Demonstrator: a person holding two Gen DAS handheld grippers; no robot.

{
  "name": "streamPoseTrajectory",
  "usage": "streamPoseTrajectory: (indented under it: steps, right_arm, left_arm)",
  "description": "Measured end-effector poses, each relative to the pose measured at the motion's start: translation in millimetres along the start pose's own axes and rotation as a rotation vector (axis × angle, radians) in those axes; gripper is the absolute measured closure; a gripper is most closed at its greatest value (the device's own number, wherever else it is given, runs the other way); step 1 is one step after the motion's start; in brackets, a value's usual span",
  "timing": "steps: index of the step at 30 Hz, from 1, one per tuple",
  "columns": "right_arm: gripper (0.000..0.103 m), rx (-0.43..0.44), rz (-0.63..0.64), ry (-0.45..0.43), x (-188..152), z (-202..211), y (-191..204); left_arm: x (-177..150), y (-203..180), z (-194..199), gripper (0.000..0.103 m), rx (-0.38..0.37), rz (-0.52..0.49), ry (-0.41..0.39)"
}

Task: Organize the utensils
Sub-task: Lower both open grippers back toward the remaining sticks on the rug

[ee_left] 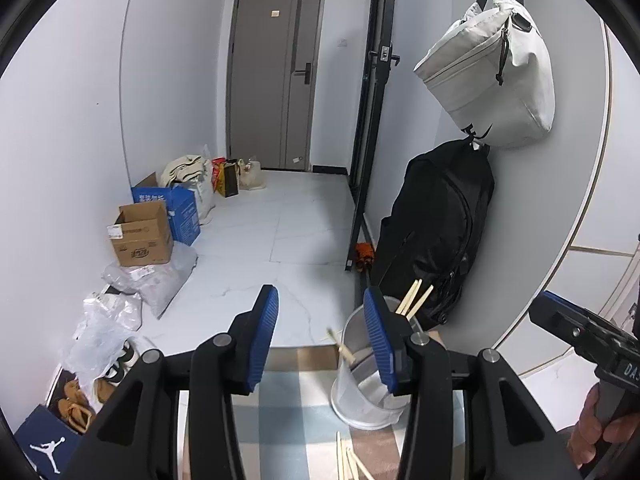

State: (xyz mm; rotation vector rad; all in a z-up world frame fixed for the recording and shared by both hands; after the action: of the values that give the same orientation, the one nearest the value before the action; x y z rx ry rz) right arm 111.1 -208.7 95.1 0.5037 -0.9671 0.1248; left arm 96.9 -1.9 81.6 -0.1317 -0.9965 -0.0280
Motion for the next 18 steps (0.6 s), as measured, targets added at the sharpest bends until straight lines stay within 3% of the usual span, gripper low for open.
streamPoseTrajectory:
  steps: [3, 5, 9, 13, 18]
  right_arm:
    - [0.025, -0.007, -0.001, 0.018, -10.5, 6.4, 2.6]
    - [0.023, -0.017, 0.006, 0.021, -16.7, 11.2, 4.1]
    - [0.020, -0.026, 0.008, 0.024, -30.0, 18.8, 6.1]
    - [0.019, -0.027, 0.005, 0.038, -43.6, 22.7, 9.2]
    - [0.013, -0.023, 0.008, 0.050, -58.3, 28.5, 14.2]
  left_arm:
    - [-8.1, -1.7, 3.5, 0.062, 0.002, 0.006, 0.018]
    - [-14.6, -3.5, 7.5, 0.052, 0.001, 0.006, 0.020]
    - [-25.2, -8.3, 16.1, 0.046, 0.002, -0.011, 0.012]
    - [-36.9, -10.1, 21.7, 0.033, 0.019, -0.015, 0.026]
    - [-51.1, -12.9, 31.1, 0.031, 0.035, -0.023, 0.021]
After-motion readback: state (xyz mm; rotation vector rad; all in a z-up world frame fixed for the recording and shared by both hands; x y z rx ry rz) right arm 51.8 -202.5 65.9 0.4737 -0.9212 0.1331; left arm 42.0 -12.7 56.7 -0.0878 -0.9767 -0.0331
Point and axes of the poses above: each gripper's, at about its wrist camera, not at the fingertips, and z roughly against the way its jaws point, y to its left, x to its top, the point moved 4 cm from there along -z, roughly the way its jaws point, and after that the axes turned 1 degree about -z, right-handed, at the moved point
